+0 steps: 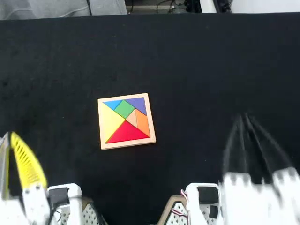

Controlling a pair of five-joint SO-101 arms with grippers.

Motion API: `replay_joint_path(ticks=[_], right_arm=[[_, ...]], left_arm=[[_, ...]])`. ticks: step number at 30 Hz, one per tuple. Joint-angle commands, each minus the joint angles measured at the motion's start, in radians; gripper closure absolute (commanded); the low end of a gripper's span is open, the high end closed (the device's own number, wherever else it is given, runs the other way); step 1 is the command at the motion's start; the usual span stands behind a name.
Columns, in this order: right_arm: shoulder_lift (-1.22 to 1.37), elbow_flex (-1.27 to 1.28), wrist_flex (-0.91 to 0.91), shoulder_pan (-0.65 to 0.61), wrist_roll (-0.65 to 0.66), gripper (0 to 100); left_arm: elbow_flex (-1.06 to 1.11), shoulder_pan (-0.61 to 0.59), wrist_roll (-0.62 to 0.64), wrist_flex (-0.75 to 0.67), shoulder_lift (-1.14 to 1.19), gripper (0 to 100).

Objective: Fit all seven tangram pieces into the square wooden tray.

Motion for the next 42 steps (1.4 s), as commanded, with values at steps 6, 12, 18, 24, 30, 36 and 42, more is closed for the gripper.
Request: replay_joint_path(ticks=[6, 12, 18, 24, 30, 36, 42], right_arm=[[-0.348, 0.331, -0.110, 0.014, 0.009, 98.3], [-0.552, 0.829, -0.377, 0.014, 0.009, 98.3], [-0.550, 1.093, -0.572, 0.014, 0.002, 98.3], [-0.552, 0.961, -0.526, 0.014, 0.000, 98.3], [-0.552, 0.912, -0.443, 0.008, 0.000, 98.3], [-0.552, 1.020, -0.362, 0.006, 0.000, 98.3], [-0.553, 1.415, -0.370, 0.014, 0.000, 98.3]], left_arm=[[-0.312, -0.016, 0.192, 0.184, 0.186, 97], [-0.082, -0.016, 0.275, 0.193, 0.430, 97], [0.240, -0.016, 0.269, 0.086, 0.353, 97], [0.286, -0.016, 0.238, 0.256, 0.034, 97], [0.432, -0.013, 0.133, 0.239, 0.051, 97], [0.934, 0.105, 0.157, -0.175, 0.063, 97], [1.204, 0.110, 0.161, -0.321, 0.026, 97]])
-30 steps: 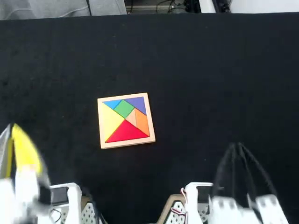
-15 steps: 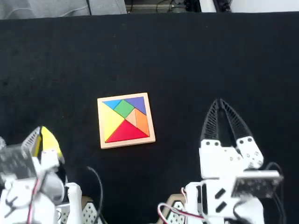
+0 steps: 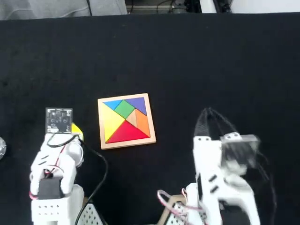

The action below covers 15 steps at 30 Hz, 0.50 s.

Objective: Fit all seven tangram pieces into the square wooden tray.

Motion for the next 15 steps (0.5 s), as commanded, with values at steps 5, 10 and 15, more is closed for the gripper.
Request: replay_joint_path(ticks=[5, 10, 15], right_arm=[[-0.084, 0.461, -0.097, 0.009, -0.052, 98.3], [-0.084, 0.599, -0.126, 0.009, -0.195, 98.3], [-0.082, 0.599, 0.017, 0.009, -0.210, 98.3]], left_arm=[[0.159, 0.013, 0.006, -0.048, -0.061, 97], [0.160, 0.013, 0.008, -0.035, -0.052, 97], [0.160, 0.022, 0.008, 0.199, -0.055, 97]])
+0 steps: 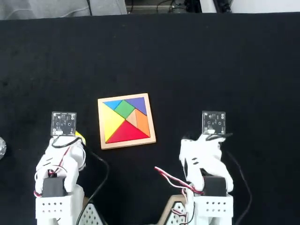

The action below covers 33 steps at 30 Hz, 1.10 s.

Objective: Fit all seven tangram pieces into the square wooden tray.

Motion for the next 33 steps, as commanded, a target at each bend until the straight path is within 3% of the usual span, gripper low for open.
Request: replay_joint_path(ticks=[1, 5, 12, 23, 33], right_arm=[[-0.082, -0.001, 0.120, 0.008, -0.014, 98.3], [-0.077, -0.001, 0.164, 0.046, 0.005, 98.6], [-0.079, -0.001, 0.164, 0.089, 0.219, 98.6], [-0.084, -0.001, 0.167, 0.172, 0.221, 98.6], [-0.084, -0.001, 0.167, 0.175, 0.221, 98.6]], left_arm=[[0.021, 0.021, 0.002, 0.227, -0.006, 97], [0.021, -0.054, 0.006, 0.224, -0.005, 97], [0.021, -0.085, 0.006, 0.224, -0.006, 97], [0.021, -0.091, 0.006, 0.224, -0.006, 97], [0.021, -0.093, 0.006, 0.224, -0.006, 97]])
